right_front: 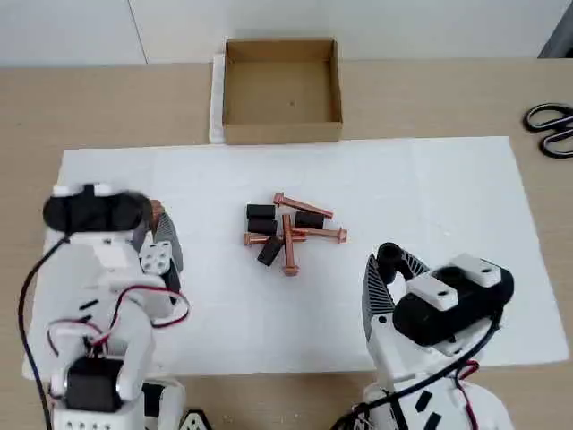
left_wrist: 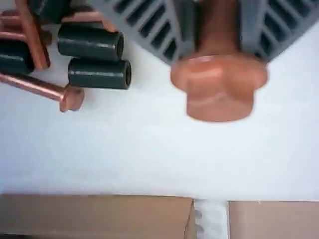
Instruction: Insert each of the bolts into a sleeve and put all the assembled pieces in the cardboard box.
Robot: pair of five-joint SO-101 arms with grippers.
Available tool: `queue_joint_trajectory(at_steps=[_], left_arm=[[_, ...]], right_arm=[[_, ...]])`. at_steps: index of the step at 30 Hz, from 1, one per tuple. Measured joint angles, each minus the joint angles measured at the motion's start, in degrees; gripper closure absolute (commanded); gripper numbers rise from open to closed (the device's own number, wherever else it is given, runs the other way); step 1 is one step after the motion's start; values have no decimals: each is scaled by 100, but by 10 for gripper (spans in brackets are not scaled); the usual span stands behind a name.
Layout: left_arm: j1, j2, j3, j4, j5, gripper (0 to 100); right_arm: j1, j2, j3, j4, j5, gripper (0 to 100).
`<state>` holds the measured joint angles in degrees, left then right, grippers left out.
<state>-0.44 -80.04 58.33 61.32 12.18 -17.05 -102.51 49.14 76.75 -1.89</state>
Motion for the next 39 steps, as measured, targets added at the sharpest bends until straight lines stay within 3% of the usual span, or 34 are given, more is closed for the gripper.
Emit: queue_joint_trajectory(at_steps=[10, 15, 21, 29, 39], left_arm=[[721, 1310, -897, -9, 255, 994], [993, 1389, -905, -589, 255, 994], [1011, 1389, -905, -1503, 396, 994], [1407, 1389, -905, -1582, 589, 994], [1881, 1389, -809, -1758, 589, 994]], right_arm=[[-26, 2277, -1266, -202, 0, 995], [-281, 2919, -1284, -615, 0, 995], [-756, 2655, -149, -1776, 0, 995], [-818, 1442, 2163, -3393, 0, 995], [-1196, -18, 4062, -3701, 0, 995]])
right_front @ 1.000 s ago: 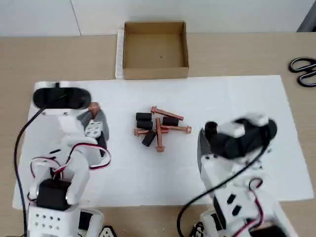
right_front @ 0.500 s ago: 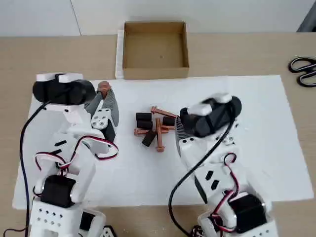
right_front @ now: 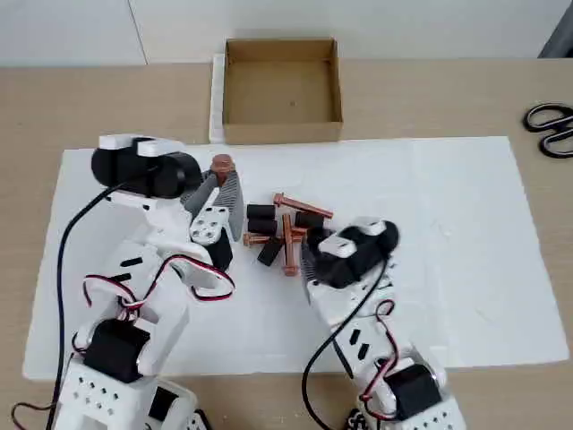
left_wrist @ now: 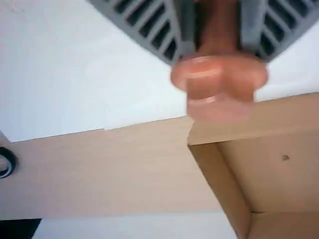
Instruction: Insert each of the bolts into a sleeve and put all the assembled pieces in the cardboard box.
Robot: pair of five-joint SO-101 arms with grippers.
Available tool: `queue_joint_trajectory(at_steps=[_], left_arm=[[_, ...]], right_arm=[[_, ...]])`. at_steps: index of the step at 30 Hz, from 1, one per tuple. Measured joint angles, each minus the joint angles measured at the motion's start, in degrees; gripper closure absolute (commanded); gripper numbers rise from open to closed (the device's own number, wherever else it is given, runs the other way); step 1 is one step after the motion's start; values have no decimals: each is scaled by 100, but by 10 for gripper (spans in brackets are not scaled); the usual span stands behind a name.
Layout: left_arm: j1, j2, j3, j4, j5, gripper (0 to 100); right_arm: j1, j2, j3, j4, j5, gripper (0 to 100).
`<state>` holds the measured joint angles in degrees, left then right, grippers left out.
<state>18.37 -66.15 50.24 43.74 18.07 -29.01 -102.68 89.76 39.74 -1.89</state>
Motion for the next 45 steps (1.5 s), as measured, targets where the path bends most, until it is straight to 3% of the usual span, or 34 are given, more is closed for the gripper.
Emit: queue_joint_trajectory(at_steps=[17, 28, 38, 45], left_arm=[[554, 9, 1152, -1732, 0, 993], [826, 9, 1354, -1925, 26, 993], [1169, 9, 2145, -3007, 26, 993], [1169, 9, 2189, -3174, 26, 993]], right_arm=[[-316, -44, 70, -35, 0, 995], [-563, -44, 70, -35, -35, 995], [-598, -44, 70, -35, -220, 995], [-624, -44, 70, -35, -220, 995]])
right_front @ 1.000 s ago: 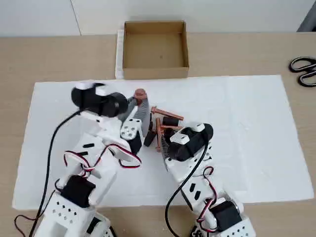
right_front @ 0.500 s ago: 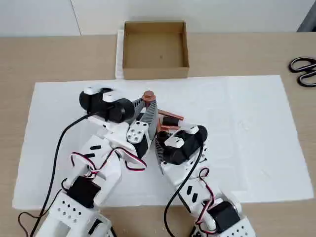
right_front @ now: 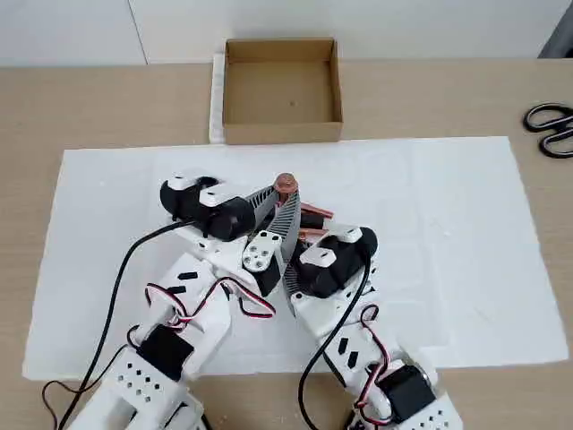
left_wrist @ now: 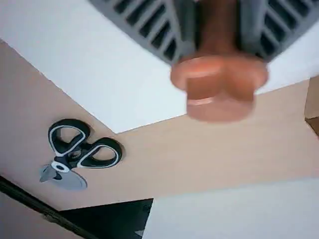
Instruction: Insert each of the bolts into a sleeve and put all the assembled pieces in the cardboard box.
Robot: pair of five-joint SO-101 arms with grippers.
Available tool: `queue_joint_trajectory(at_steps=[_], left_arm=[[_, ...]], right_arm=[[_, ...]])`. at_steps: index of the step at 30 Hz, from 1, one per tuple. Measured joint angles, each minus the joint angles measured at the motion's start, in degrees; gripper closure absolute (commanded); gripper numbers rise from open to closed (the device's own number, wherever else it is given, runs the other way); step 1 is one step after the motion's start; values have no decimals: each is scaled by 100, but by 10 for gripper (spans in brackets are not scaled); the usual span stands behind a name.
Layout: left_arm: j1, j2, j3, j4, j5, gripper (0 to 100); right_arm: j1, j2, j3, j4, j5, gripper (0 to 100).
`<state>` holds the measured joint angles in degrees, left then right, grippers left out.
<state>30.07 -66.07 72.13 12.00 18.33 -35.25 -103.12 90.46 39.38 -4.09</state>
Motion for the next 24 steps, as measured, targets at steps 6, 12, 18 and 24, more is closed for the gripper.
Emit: queue_joint_trajectory(at_steps=[6, 12, 18, 24], left_arm=[[185, 0, 18, 0, 0, 993], [246, 0, 114, -9, 0, 994], [237, 0, 325, -70, -18, 994], [237, 0, 325, -70, 9, 994]], right_arm=[[-97, 0, 0, 0, 0, 995], [-97, 0, 0, 0, 0, 995], [-97, 0, 9, 0, -9, 995], [-88, 0, 0, 0, -18, 995]])
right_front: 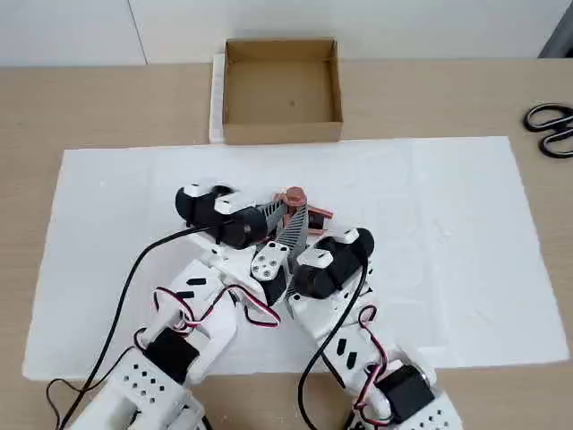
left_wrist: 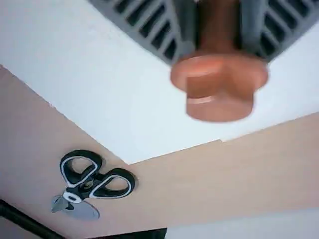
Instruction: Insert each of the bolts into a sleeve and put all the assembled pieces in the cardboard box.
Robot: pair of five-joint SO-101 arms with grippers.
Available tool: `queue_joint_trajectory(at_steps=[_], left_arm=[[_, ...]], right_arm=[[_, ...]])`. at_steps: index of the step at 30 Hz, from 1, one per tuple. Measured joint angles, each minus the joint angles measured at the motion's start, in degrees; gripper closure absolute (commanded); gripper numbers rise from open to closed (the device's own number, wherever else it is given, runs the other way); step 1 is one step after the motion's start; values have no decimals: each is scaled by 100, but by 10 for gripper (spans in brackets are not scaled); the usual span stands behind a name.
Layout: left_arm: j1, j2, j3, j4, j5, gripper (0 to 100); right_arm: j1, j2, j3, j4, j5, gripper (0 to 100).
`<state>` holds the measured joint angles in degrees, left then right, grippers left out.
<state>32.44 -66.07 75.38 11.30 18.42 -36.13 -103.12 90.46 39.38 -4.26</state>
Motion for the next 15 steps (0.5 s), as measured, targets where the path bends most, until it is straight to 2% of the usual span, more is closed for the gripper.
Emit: queue_joint_trajectory(at_steps=[15], left_arm=[[35, -35, -26, 756, 9, 994]], right_arm=[[114, 9, 26, -9, -18, 995]])
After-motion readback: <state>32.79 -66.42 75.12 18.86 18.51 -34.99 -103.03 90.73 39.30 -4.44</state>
